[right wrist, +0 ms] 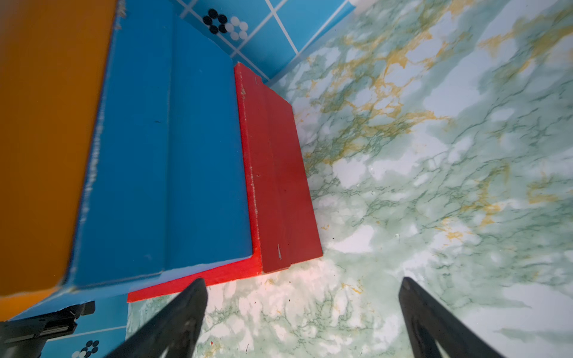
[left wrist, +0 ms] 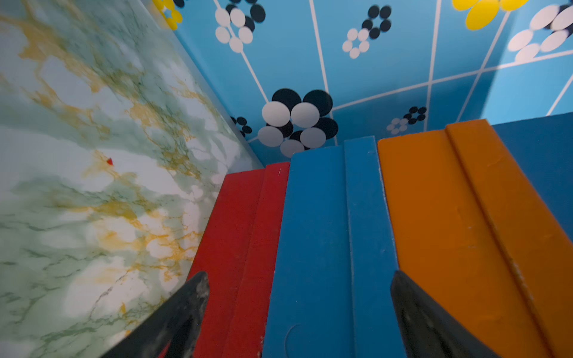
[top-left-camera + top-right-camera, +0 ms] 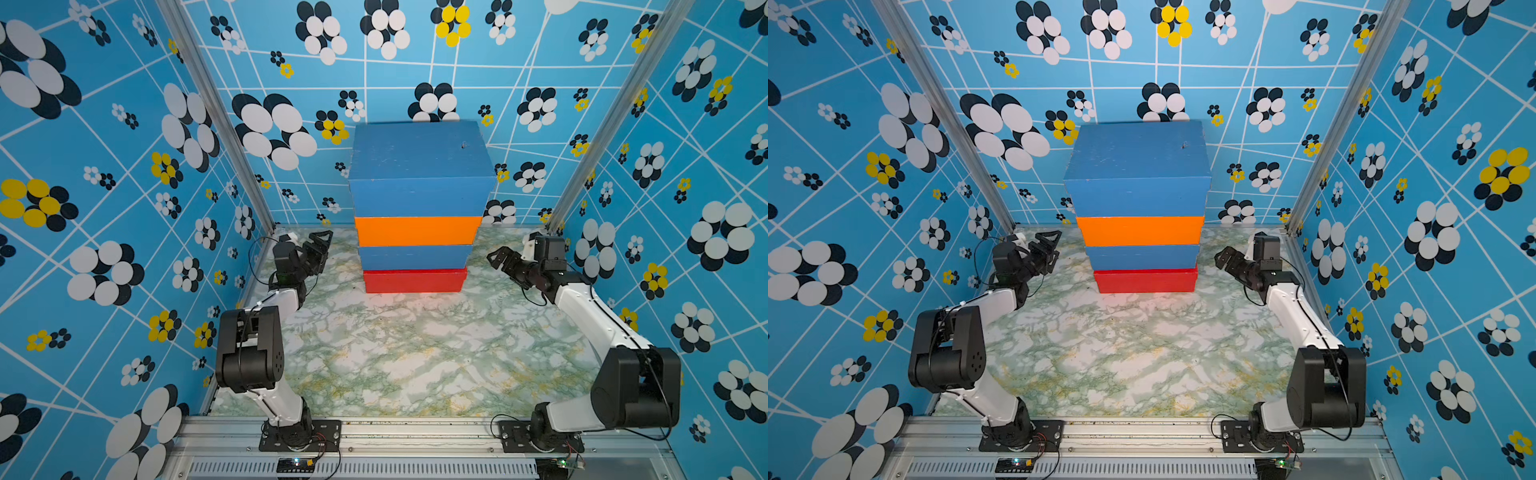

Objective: Stack the shoeboxes
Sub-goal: Adjust the shoeboxes in the shoebox.

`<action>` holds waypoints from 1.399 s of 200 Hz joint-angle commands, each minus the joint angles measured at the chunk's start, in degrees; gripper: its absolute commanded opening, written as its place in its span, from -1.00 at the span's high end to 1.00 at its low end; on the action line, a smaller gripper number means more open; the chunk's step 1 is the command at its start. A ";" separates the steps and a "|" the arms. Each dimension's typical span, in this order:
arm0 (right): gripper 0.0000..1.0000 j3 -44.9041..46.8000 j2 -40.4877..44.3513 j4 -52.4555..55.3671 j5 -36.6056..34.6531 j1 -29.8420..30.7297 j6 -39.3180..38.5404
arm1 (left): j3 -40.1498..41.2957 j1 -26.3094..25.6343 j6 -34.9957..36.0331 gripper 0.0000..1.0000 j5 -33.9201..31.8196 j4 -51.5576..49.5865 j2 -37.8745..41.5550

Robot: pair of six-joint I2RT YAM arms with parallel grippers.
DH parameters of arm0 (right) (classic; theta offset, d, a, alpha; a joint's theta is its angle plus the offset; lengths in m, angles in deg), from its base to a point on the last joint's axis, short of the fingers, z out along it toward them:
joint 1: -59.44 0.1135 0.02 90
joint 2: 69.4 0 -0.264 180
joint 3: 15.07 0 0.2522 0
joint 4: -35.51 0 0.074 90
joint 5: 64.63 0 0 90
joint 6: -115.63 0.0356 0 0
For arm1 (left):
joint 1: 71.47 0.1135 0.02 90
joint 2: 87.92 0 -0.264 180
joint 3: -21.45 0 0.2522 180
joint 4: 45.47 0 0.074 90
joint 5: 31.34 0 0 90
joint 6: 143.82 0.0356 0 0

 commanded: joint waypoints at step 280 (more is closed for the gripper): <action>-0.90 -10.24 -12.10 -6.37 15.14 0.82 3.47 | -1.65 -9.69 6.05 -0.83 -1.09 -1.38 -0.81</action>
